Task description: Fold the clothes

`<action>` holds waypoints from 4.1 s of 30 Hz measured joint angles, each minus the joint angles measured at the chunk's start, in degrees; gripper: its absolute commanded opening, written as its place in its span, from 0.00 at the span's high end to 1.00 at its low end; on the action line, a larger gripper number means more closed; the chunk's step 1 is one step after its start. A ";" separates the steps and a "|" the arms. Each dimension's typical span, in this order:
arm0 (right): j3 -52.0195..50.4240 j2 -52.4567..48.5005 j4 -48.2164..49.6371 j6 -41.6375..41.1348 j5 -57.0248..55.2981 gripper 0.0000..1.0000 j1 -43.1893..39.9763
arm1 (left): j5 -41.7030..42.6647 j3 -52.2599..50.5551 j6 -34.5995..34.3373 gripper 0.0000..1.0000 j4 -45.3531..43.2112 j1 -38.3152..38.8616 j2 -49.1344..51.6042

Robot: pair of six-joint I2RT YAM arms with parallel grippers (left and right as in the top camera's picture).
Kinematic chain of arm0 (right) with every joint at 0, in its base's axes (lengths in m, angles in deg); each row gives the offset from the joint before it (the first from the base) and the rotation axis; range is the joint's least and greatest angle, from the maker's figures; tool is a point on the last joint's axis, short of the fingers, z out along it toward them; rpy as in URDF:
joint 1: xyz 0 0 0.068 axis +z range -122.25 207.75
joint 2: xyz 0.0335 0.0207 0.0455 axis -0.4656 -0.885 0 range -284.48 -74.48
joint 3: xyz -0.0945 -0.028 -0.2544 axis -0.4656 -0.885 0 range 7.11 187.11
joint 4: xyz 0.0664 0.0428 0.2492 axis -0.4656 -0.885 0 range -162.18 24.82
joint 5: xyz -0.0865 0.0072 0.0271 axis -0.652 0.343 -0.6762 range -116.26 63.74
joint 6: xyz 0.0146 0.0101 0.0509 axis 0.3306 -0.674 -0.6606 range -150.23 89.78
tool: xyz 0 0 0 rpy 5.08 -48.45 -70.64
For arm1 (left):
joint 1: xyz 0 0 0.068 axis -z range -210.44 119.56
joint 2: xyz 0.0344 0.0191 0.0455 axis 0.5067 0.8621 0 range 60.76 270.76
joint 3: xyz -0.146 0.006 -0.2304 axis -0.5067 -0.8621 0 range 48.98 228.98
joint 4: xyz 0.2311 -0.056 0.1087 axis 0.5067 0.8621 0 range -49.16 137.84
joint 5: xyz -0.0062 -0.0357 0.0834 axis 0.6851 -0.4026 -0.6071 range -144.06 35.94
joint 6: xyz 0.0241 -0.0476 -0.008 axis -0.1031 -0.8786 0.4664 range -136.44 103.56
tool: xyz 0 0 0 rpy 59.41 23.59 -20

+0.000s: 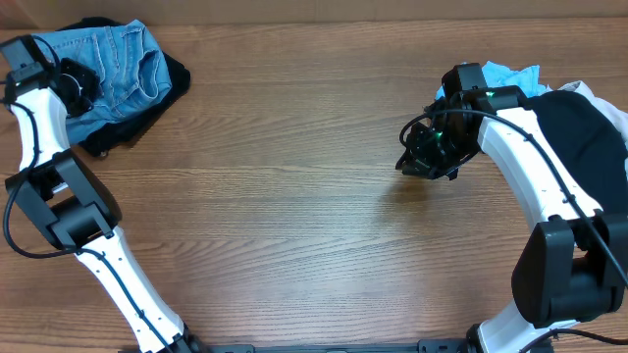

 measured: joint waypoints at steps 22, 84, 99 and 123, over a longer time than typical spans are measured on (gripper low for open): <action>24.33 35.93 -30.14 -0.11 -14.82 0.20 0.00 | 29.31 16.44 32.13 0.00 51.60 0.35 -53.48; -63.17 100.80 52.81 5.81 -18.62 0.00 -8.11 | 39.43 7.80 44.83 0.00 62.14 0.35 -91.27; -78.18 102.16 70.99 7.48 -19.87 0.00 -8.35 | 39.45 7.80 44.83 0.00 62.14 0.35 -91.27; -80.74 102.25 61.99 7.50 -27.26 0.00 -8.35 | 39.45 7.80 44.83 0.00 62.14 0.35 -91.27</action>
